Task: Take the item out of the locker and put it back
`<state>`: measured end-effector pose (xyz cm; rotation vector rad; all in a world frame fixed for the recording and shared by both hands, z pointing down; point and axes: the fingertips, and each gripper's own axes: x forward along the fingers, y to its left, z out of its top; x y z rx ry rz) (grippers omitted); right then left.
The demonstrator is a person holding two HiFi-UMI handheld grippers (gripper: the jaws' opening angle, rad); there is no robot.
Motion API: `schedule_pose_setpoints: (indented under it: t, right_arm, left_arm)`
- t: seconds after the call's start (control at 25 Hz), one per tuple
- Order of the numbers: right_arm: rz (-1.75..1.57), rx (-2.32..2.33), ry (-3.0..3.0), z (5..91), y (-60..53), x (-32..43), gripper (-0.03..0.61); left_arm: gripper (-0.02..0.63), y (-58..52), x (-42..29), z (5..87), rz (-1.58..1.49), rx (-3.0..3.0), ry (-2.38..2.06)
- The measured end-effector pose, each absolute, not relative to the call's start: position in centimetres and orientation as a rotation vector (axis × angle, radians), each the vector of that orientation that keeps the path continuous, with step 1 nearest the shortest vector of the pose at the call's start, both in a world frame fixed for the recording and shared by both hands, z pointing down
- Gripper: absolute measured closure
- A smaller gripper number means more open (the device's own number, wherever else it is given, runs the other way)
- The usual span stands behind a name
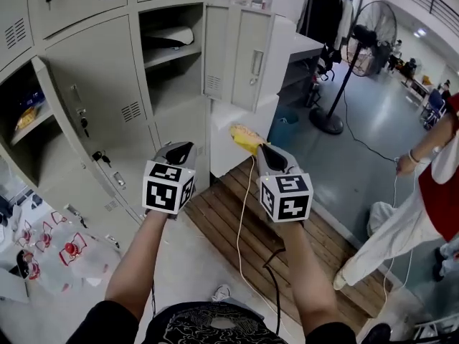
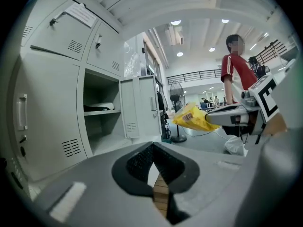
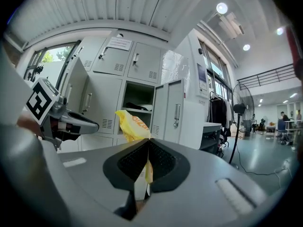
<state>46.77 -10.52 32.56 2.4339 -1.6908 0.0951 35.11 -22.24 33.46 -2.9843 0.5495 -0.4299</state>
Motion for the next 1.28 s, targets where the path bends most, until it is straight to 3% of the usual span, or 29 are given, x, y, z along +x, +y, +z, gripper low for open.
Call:
schedule_pose_setpoints:
  t: [0.8,1.28]
  right_arm:
    - [0.051,2.332,-1.887,32.4,-15.5,49.5,0.552]
    - [0.009,2.203,-1.972,32.8,-24.0,48.5,0.552]
  left_arm:
    - [0.614,-26.4,34.3,32.3,-0.457,-2.894,0.825]
    - [0.614,-32.6,33.3,32.6,-0.415,-2.883,0.946]
